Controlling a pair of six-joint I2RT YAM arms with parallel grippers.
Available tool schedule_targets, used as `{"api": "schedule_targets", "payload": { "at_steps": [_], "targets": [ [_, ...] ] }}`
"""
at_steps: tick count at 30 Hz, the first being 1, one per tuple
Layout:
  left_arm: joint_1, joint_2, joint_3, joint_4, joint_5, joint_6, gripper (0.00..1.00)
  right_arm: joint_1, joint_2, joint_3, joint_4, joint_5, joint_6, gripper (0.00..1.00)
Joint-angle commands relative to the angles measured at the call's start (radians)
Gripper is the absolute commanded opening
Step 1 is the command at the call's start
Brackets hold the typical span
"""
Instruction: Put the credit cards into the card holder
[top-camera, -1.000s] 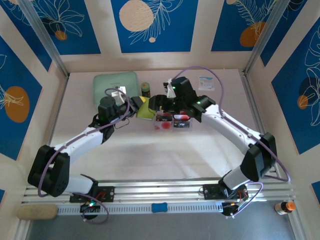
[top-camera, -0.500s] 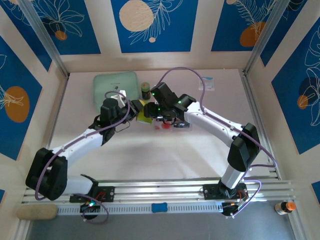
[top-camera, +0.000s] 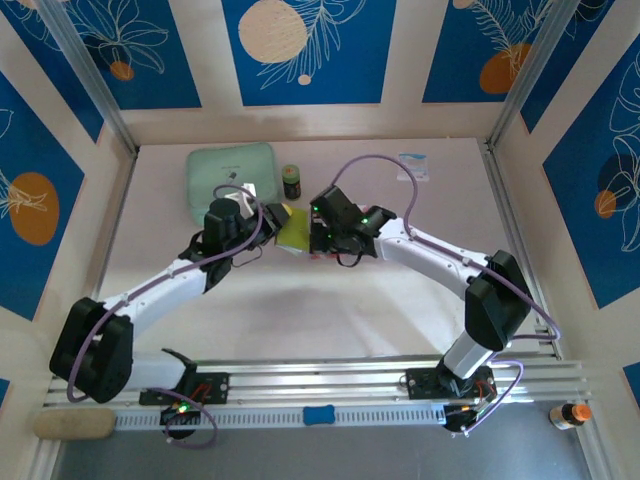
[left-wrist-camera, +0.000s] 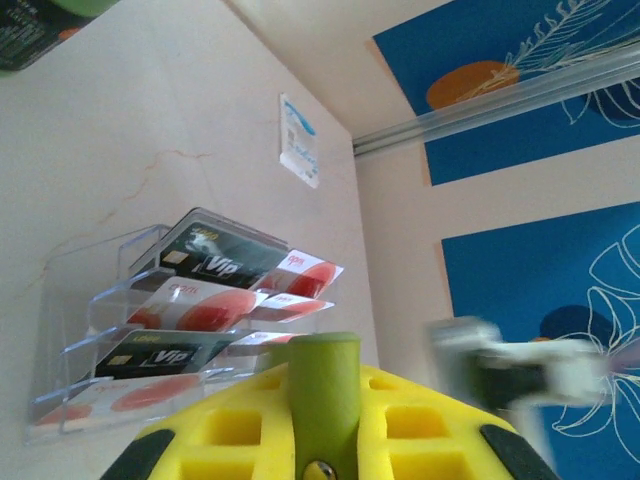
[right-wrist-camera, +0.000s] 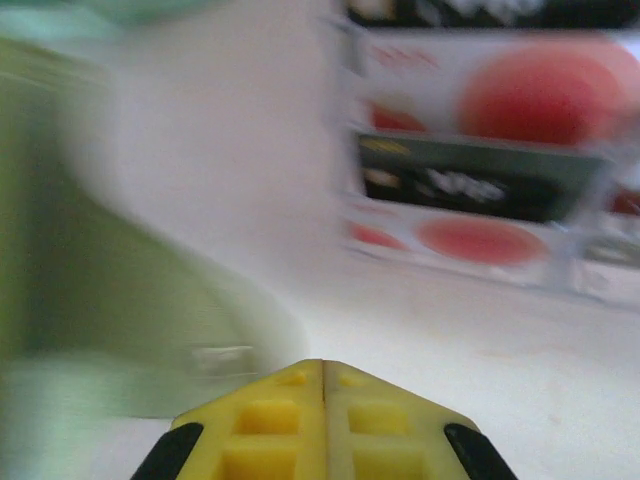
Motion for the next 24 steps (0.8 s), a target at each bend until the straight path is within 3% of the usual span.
{"api": "schedule_targets", "payload": {
  "at_steps": [1, 6, 9, 11, 14, 18, 24],
  "targets": [
    [0.0, -0.034, 0.021, 0.088, -0.005, -0.006, 0.0, -0.024, -0.04, -0.068, -0.072, 0.034, 0.028, 0.0],
    [0.004, -0.032, 0.025, 0.102, -0.018, -0.038, 0.0, -0.044, -0.17, -0.138, -0.062, 0.005, 0.035, 0.02],
    [0.006, -0.012, 0.027, 0.158, -0.023, -0.107, 0.0, -0.069, -0.282, -0.187, 0.003, -0.076, 0.042, 0.27],
    [0.006, 0.009, 0.024, 0.222, -0.032, -0.182, 0.0, -0.102, -0.364, -0.241, 0.111, -0.2, 0.063, 0.46],
    [0.006, 0.039, 0.02, 0.32, -0.061, -0.291, 0.0, -0.163, -0.452, -0.334, 0.306, -0.381, 0.144, 0.58],
    [0.005, 0.049, 0.039, 0.362, -0.111, -0.38, 0.0, -0.224, -0.498, -0.436, 0.568, -0.513, 0.282, 0.63],
    [0.001, 0.034, 0.044, 0.363, -0.196, -0.48, 0.0, -0.228, -0.453, -0.46, 0.821, -0.549, 0.404, 0.65]
  ]
}}
